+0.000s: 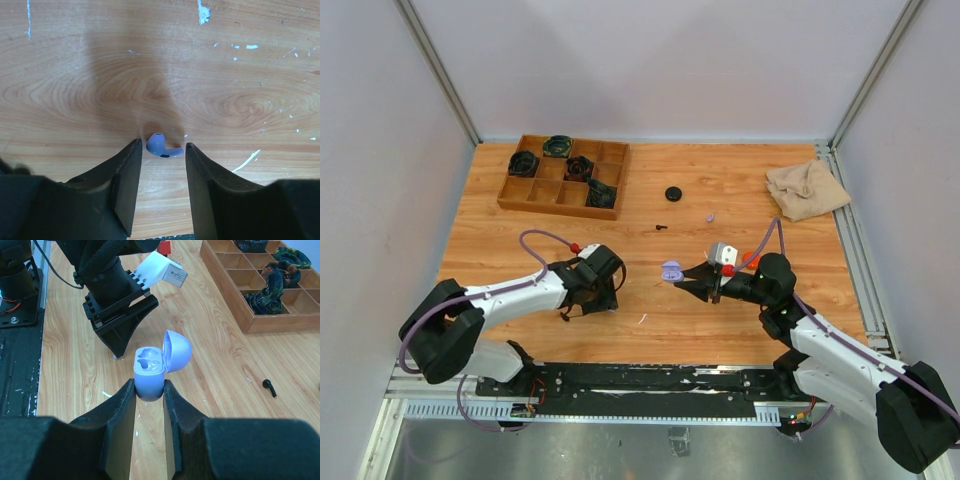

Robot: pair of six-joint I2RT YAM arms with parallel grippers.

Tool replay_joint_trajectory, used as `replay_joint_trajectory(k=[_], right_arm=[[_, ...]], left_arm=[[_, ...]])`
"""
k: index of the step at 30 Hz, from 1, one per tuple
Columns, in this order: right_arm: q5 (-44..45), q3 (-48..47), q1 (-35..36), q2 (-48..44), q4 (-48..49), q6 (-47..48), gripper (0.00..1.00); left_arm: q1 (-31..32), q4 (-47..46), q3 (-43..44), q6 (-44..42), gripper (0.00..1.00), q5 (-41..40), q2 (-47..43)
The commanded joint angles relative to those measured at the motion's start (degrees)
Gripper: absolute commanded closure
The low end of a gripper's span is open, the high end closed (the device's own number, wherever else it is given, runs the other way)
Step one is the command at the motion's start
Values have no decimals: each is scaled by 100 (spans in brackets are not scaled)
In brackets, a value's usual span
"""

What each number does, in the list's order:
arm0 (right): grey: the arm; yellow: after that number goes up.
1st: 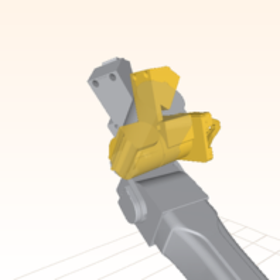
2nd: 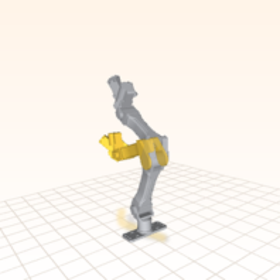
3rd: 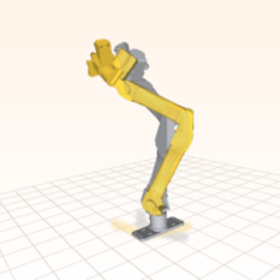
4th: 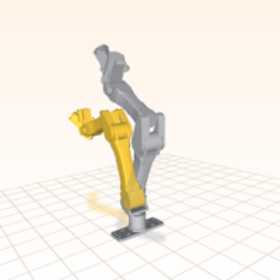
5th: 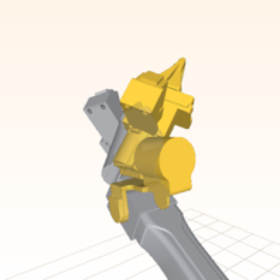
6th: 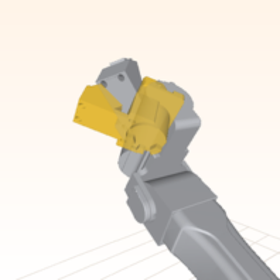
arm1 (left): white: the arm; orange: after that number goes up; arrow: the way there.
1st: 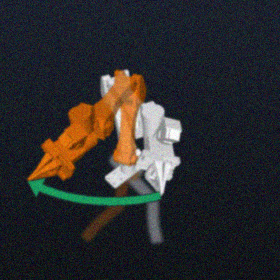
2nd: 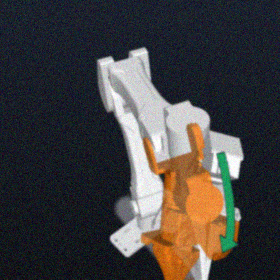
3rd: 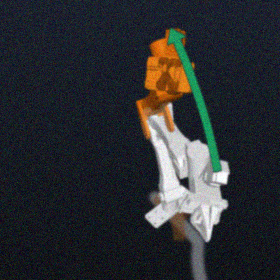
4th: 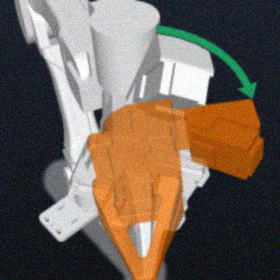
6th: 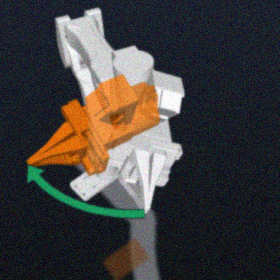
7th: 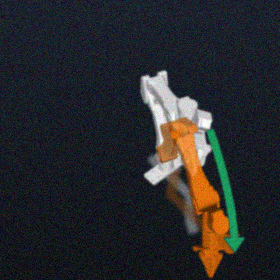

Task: Insert the wireless bluetooth earbuds into the charging case
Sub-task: Pick up the earbud from the center of the board.

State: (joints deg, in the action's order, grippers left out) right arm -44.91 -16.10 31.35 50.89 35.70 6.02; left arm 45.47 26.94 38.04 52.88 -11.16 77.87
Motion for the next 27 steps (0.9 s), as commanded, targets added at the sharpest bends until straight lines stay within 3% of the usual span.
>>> replay_joint_trajectory(k=[1, 15, 27], right_arm=[[43, 63, -11, -38, 108, 92, 99], [148, 28, -12, -97, -88, 170, 99], [137, 15, -11, -106, -116, 175, 99]], left_arm=[[32, -227, 97, -102, 56, -65, 176], [114, -219, 564, -661, 59, 117, 776], [328, 801, 999, -1216, 59, -361, 924]])
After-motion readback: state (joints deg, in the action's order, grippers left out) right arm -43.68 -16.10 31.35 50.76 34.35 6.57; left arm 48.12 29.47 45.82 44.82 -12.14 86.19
